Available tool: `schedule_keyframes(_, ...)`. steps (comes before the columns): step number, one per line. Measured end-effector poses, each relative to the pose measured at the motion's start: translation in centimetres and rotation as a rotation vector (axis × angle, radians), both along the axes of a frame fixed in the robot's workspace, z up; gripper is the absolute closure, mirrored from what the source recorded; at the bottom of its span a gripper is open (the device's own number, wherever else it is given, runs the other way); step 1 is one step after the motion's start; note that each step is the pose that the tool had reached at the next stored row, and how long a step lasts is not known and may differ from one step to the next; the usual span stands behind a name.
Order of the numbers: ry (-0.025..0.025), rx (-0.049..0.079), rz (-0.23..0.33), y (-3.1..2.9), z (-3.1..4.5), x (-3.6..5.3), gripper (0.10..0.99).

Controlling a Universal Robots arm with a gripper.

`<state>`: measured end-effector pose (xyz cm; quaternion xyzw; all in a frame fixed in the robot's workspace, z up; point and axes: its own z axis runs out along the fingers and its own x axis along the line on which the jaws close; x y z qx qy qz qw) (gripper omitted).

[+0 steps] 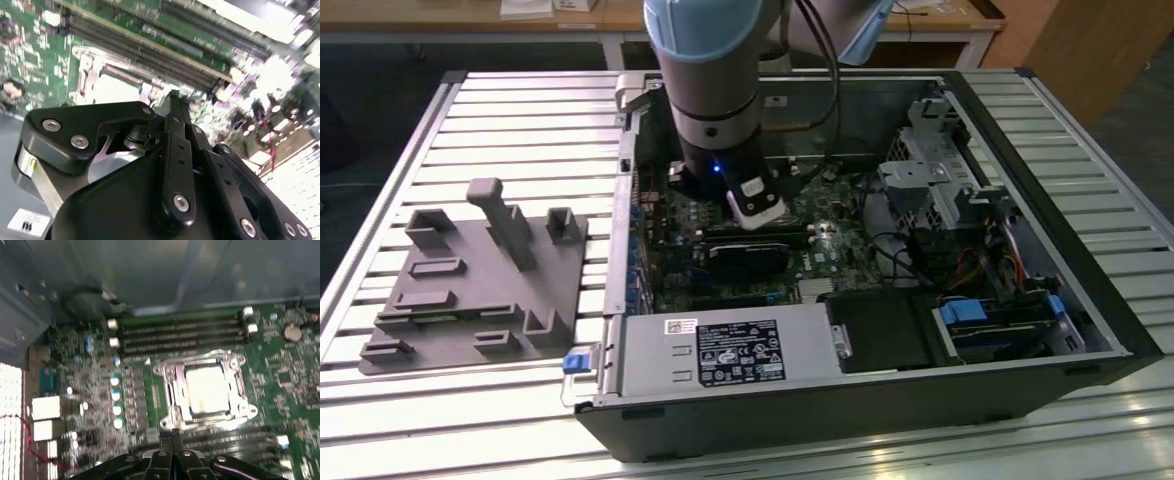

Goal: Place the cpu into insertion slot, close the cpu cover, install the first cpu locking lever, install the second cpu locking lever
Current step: 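Install the second cpu locking lever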

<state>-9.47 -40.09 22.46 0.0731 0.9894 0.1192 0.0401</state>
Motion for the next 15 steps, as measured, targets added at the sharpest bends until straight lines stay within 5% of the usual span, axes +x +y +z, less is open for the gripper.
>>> schedule_keyframes(2,-0.0002,-0.022,-0.001,0.01,0.01,0.24,0.98)
schedule_keyframes(15,0.0155,-0.034,-0.001,0.21,0.02,4.14,0.98)
